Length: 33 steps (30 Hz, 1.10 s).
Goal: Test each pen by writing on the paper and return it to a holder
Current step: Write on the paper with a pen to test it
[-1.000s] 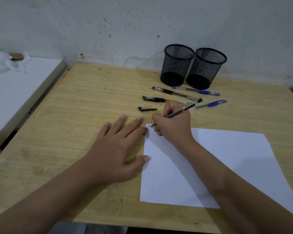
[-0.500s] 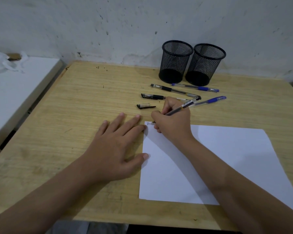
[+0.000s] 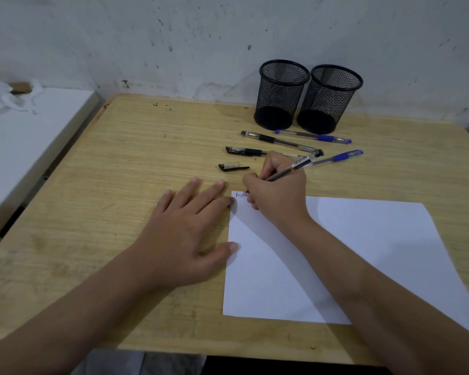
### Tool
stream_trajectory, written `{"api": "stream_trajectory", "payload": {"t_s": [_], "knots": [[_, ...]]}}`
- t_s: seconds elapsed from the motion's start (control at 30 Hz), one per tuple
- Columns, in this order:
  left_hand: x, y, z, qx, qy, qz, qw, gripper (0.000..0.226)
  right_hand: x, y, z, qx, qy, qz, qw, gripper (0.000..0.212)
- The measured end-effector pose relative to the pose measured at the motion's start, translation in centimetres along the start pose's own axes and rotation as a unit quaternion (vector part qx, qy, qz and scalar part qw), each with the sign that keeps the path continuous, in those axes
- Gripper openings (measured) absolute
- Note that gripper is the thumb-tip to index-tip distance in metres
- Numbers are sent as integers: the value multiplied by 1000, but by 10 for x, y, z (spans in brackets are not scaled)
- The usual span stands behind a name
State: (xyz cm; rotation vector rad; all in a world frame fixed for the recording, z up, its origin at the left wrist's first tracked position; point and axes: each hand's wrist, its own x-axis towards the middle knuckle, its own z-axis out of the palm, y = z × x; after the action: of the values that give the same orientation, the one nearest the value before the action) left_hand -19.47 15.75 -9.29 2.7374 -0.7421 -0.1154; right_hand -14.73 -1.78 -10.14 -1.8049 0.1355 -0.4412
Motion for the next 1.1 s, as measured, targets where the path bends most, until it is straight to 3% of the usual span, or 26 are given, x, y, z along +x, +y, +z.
{"api": "stream_trajectory", "payload": {"t_s": [1.1], "knots": [[0,-3,1,9,-3,2,1000,74,2,0,-4,-31,27,-37,998,36]]}}
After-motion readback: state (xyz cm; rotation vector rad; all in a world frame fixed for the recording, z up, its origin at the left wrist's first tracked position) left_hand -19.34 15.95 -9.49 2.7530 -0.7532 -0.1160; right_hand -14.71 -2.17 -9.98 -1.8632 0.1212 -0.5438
